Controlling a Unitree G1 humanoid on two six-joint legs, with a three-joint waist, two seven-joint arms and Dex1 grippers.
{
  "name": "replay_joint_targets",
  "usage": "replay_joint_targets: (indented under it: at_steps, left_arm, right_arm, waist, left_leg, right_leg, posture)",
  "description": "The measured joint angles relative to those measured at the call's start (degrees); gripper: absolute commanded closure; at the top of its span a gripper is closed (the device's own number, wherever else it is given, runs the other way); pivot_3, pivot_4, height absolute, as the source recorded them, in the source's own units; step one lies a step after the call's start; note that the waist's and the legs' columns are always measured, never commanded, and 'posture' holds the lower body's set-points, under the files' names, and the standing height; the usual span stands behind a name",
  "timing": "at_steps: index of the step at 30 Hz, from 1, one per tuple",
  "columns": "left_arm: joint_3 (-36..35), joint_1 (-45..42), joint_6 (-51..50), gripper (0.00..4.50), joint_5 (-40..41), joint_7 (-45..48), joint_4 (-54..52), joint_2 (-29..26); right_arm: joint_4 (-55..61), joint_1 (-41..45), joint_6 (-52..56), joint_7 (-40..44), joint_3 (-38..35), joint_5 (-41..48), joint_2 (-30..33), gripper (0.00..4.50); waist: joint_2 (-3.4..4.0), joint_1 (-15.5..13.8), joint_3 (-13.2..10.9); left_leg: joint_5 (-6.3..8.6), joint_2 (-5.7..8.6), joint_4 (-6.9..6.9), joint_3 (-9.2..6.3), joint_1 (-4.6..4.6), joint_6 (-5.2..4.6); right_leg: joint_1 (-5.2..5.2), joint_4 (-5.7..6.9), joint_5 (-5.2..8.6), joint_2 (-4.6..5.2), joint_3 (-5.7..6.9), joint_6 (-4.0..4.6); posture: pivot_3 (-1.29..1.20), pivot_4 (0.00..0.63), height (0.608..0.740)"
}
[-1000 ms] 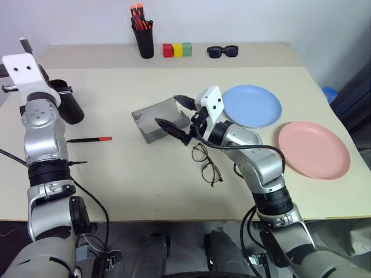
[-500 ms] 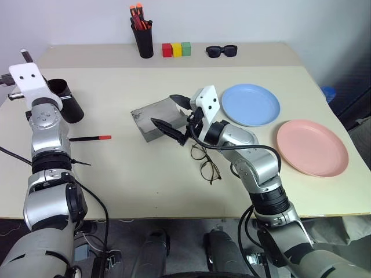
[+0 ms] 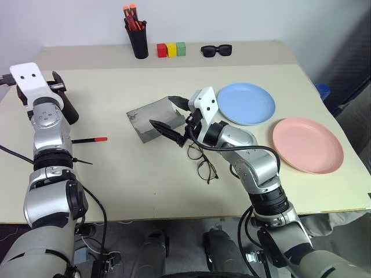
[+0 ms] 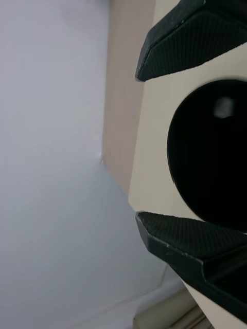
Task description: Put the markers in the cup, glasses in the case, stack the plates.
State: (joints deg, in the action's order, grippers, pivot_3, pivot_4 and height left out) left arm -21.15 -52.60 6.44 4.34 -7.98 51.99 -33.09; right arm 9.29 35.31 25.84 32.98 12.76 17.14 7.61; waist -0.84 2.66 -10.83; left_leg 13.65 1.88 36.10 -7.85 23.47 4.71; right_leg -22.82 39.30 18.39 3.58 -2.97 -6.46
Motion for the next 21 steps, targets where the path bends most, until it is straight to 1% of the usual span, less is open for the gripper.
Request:
replay_joint_targets:
  at_steps: [2,4,5,7,9,12,14,16,21]
  left_arm:
    - [0.1,0.0,0.0,0.3,0.8,2.2,-1.7,0.2]
    - [1.3,0.7,-1.3,0.3,2.3,7.8,-7.3,0.4]
    - [2.6,1.6,-2.8,0.14,2.9,11.5,-11.3,-0.1]
    - [6.3,4.7,-7.7,0.14,4.3,19.6,-21.6,-1.6]
    - [8.4,8.7,-13.3,0.14,5.4,25.1,-29.6,-3.4]
    - [10.8,17.0,-24.0,0.14,6.4,31.8,-39.3,-8.2]
    - [11.4,19.9,-30.8,0.14,6.4,34.7,-41.4,-11.4]
    - [11.3,20.2,-36.1,0.14,6.4,35.9,-41.5,-13.4]
    - [13.2,20.3,-44.8,0.14,6.1,39.2,-41.5,-16.8]
  right_arm:
    - [0.0,0.0,0.0,0.0,0.0,0.0,0.1,0.08]
    - [0.1,0.0,0.0,0.3,0.0,0.0,0.7,0.08]
    - [0.2,-0.1,0.0,0.6,-0.1,0.0,1.2,0.08]
    - [0.6,-0.5,0.0,1.3,-0.4,0.0,3.1,0.08]
    - [0.7,-1.1,0.0,1.8,-1.4,0.1,4.5,0.08]
    - [0.9,-2.4,0.1,2.5,-3.2,0.1,7.6,0.08]
    - [1.2,-3.7,0.2,3.0,-4.5,0.1,9.3,0.08]
    - [1.5,-4.2,0.5,3.3,-4.8,0.1,9.8,0.08]
    - [3.7,-5.2,1.3,4.2,-4.2,1.0,9.7,0.08]
  waist:
    - [-0.01,-0.1,0.0]
    - [-0.03,-0.2,0.0]
    - [-0.03,-0.2,0.0]
    - [-0.03,-0.1,0.0]
    - [-0.01,0.2,0.0]
    - [0.0,1.4,0.0]
    - [0.01,1.5,0.0]
    - [0.01,1.3,0.0]
    - [0.02,1.3,0.0]
  left_leg:
    - [-0.01,0.0,0.01,0.0,0.0,0.01]
    - [-0.02,0.01,-0.01,-0.02,0.01,0.04]
    - [-0.03,0.02,-0.01,-0.03,0.01,0.04]
    - [-0.03,0.05,-0.02,-0.01,0.01,0.04]
    - [-0.02,0.03,-0.03,0.01,-0.02,0.04]
    - [-0.02,-0.12,-0.09,0.01,-0.03,0.03]
    - [-0.03,-0.28,-0.08,-0.01,-0.04,0.04]
    - [-0.04,-0.42,-0.06,-0.03,-0.04,0.03]
    - [-0.13,-0.51,-0.02,-0.02,-0.11,0.03]
  right_leg:
    - [0.01,0.0,0.0,0.0,0.0,0.0]
    - [0.03,-0.01,0.0,0.0,0.02,0.0]
    - [0.05,-0.02,0.0,0.01,0.01,0.0]
    - [0.08,-0.06,0.0,0.05,-0.01,0.0]
    - [0.05,-0.05,0.0,0.03,-0.03,0.0]
    - [0.01,0.03,0.0,-0.11,-0.03,0.02]
    - [-0.01,0.05,-0.04,-0.3,-0.02,0.1]
    - [0.0,0.05,-0.12,-0.48,0.0,0.22]
    - [0.08,0.05,-0.2,-0.59,-0.01,0.36]
  posture:
    - [0.0,0.15,0.74]
    - [0.0,0.15,0.74]
    - [0.0,0.15,0.74]
    - [0.0,0.15,0.74]
    - [0.0,0.15,0.74]
    - [0.0,0.15,0.74]
    - [0.0,0.15,0.74]
    - [0.0,0.15,0.74]
    - [0.0,0.15,0.74]
